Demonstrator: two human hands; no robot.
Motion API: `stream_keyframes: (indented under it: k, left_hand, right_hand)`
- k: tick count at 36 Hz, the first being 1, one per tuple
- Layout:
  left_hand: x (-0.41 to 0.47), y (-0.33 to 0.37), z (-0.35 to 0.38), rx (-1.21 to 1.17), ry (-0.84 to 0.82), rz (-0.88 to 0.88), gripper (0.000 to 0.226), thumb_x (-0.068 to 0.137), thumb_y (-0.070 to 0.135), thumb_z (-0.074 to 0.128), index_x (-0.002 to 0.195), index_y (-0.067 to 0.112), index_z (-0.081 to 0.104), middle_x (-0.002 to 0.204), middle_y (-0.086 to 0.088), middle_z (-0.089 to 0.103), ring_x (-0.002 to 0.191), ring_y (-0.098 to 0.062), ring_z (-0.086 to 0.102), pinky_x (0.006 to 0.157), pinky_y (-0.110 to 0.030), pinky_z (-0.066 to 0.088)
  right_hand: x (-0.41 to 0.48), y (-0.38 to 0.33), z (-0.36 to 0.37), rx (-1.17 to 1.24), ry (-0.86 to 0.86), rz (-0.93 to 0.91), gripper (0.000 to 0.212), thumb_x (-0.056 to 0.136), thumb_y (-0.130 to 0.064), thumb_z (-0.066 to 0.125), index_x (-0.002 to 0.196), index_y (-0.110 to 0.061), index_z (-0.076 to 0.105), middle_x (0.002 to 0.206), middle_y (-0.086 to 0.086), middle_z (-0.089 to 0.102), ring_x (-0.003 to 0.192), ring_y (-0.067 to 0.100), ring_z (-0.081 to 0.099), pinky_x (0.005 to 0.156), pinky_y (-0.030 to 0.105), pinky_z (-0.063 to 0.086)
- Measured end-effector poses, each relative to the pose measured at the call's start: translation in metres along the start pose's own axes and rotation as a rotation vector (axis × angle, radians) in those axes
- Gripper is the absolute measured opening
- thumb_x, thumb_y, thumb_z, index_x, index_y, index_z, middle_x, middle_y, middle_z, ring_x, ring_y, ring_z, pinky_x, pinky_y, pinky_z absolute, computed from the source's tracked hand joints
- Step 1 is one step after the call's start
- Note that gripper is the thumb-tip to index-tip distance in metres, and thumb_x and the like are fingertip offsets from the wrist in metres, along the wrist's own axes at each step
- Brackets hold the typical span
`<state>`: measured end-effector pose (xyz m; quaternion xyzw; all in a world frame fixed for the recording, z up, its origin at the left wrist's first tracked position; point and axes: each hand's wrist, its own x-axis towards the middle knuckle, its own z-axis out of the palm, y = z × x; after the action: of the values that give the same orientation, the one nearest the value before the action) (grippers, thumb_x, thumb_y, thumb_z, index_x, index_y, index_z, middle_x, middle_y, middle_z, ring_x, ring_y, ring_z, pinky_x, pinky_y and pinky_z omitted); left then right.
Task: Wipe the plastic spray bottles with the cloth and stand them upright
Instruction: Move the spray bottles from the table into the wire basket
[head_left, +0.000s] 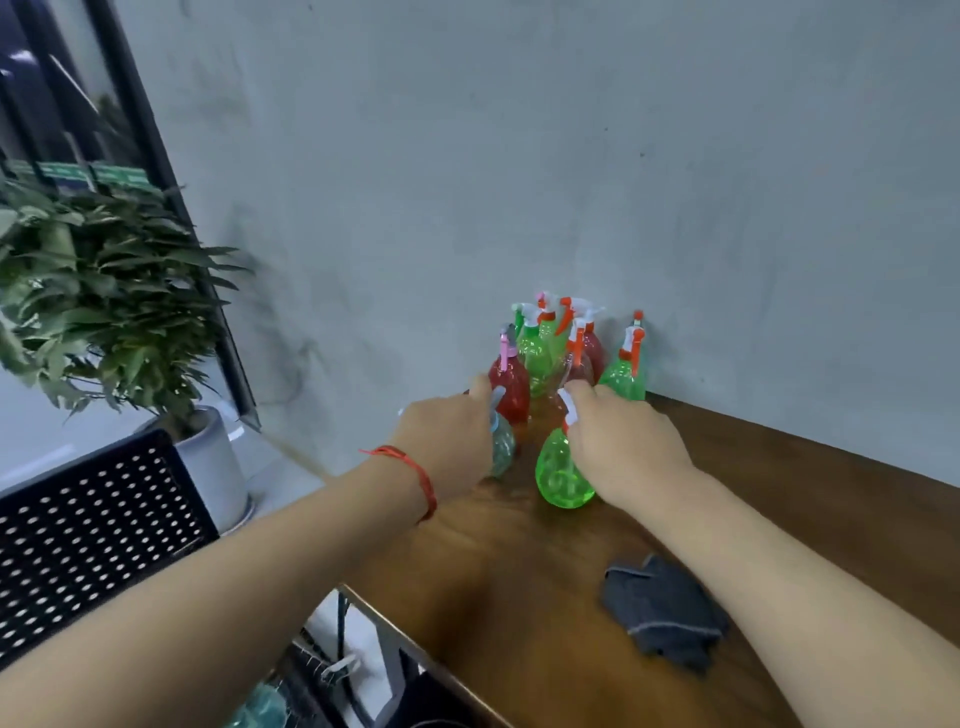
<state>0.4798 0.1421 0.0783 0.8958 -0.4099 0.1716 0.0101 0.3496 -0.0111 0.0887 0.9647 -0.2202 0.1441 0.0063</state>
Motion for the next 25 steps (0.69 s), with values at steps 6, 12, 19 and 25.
stream_keyframes:
  k: [6,12,19,25]
  left_hand:
    - [-0.088,-0.049,-0.027,0.043,-0.001,-0.196,0.023,0.104,0.029,0.046,0.119,0.022,0.031,0.067,0.007,0.045,0.056,-0.024,0.053,0.049,-0.030,0.030]
    - [-0.191,-0.093,-0.054,0.061,0.005,-0.361,0.013,0.110,0.028,0.039,0.106,0.024,0.028,0.070,0.007,0.058,0.053,-0.018,0.062,0.049,-0.031,0.051]
    - [-0.298,-0.140,-0.044,-0.034,0.008,-0.533,0.006,0.111,0.033,0.035,0.108,0.033,0.040,0.066,0.009,0.063,0.045,-0.009,0.055,0.046,-0.030,0.048]
    - [-0.379,-0.171,-0.006,-0.031,0.000,-0.658,0.016,0.110,0.043,0.032,0.101,0.030,0.036,0.062,0.005,0.062,0.044,-0.016,0.049,0.044,-0.031,0.036]
  right_hand:
    - [-0.044,-0.077,-0.016,0.004,0.022,-0.188,0.041,0.112,-0.028,0.038,0.153,-0.025,0.036,0.122,0.004,0.059,0.100,0.038,0.070,0.067,0.039,0.037]
    - [-0.069,-0.151,-0.019,0.064,-0.017,-0.377,0.047,0.112,-0.027,0.034,0.159,-0.027,0.030,0.140,0.006,0.055,0.108,0.040,0.068,0.072,0.041,0.038]
    - [-0.087,-0.223,0.006,0.189,-0.063,-0.521,0.039,0.112,-0.029,0.035,0.150,-0.030,0.039,0.134,0.006,0.060,0.104,0.043,0.066,0.077,0.045,0.047]
    - [-0.105,-0.274,0.043,0.208,-0.194,-0.626,0.046,0.110,-0.026,0.036,0.156,-0.028,0.036,0.139,0.006,0.059,0.111,0.042,0.065,0.087,0.048,0.049]
